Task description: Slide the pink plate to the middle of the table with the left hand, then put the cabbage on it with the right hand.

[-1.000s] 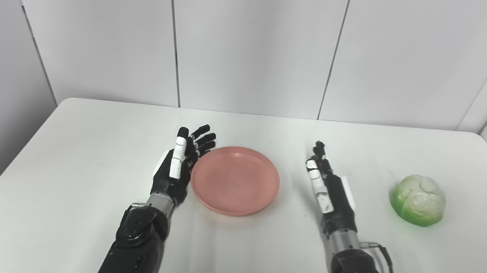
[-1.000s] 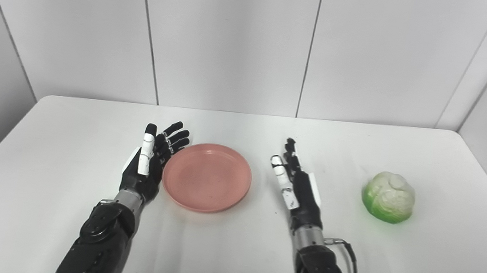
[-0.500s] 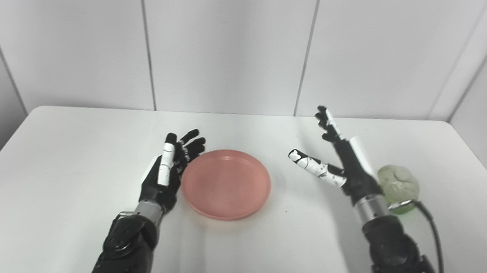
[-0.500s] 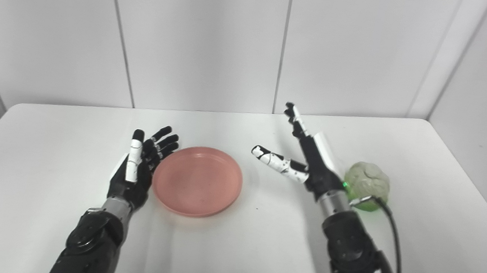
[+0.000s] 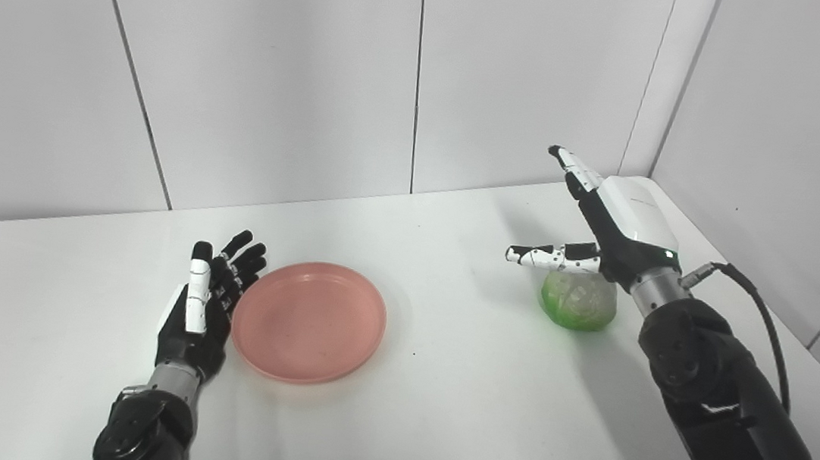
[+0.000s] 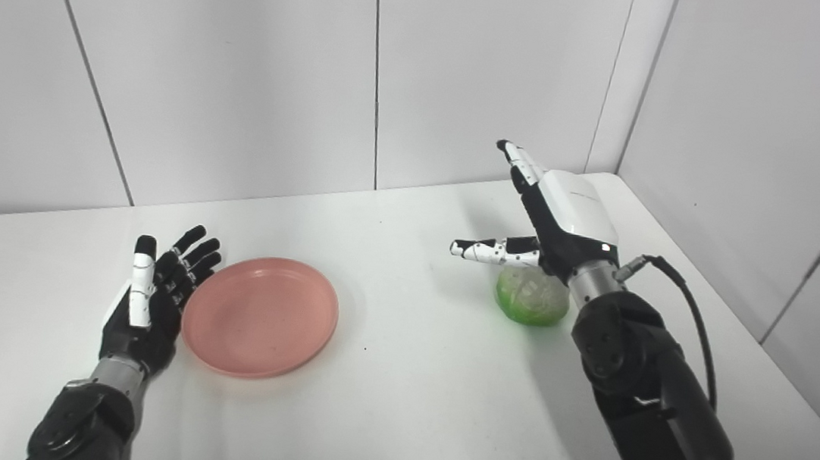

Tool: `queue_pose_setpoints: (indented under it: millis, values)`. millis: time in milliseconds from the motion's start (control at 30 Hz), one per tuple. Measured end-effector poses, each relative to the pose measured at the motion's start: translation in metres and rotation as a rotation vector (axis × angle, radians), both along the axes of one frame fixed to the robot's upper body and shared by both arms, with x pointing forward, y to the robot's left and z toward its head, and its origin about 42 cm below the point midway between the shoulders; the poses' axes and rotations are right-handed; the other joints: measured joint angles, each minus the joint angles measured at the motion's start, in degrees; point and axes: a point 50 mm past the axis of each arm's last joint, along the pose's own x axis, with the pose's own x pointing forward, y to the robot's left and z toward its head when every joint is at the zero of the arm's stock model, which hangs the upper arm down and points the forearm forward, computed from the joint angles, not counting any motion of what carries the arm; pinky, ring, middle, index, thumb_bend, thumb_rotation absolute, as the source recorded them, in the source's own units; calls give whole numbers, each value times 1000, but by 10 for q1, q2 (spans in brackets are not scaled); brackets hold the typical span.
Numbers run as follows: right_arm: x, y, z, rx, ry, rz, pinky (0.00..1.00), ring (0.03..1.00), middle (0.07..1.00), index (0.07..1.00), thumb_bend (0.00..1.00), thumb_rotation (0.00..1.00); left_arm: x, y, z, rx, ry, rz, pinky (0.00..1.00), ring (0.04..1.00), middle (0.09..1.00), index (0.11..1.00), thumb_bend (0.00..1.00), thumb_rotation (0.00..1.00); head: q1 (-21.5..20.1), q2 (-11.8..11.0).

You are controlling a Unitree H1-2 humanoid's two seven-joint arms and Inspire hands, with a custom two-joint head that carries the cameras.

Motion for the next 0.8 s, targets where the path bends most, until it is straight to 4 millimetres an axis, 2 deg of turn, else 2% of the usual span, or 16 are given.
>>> queue_pose_setpoints:
  millis: [133,267,500,567,800]
  values:
    - [-1,-13,0,-64,24,-40,912,942,943,966,970,552,1,0,0,-1,-3,1,943,896,870,859,861,1000,0,0]
    - [-2,-22,-9,-87,66,-70,912,935,937,970,989,521,2,2,0,-12,-3,-1,960,905,874,863,868,1000,-9,-2]
    - [-3,-33,-30,-81,140,-108,864,915,928,959,1000,576,3,2,1,-18,-5,-6,956,906,874,864,850,1000,-10,-1]
    - [-4,-34,-34,-80,153,-112,858,909,928,955,997,536,3,2,1,-23,-5,-7,960,909,879,870,846,1000,-10,-1]
    - [-4,-37,-57,-42,213,-131,706,875,917,926,983,443,3,2,1,-23,-5,-8,964,914,879,869,852,1000,-8,3]
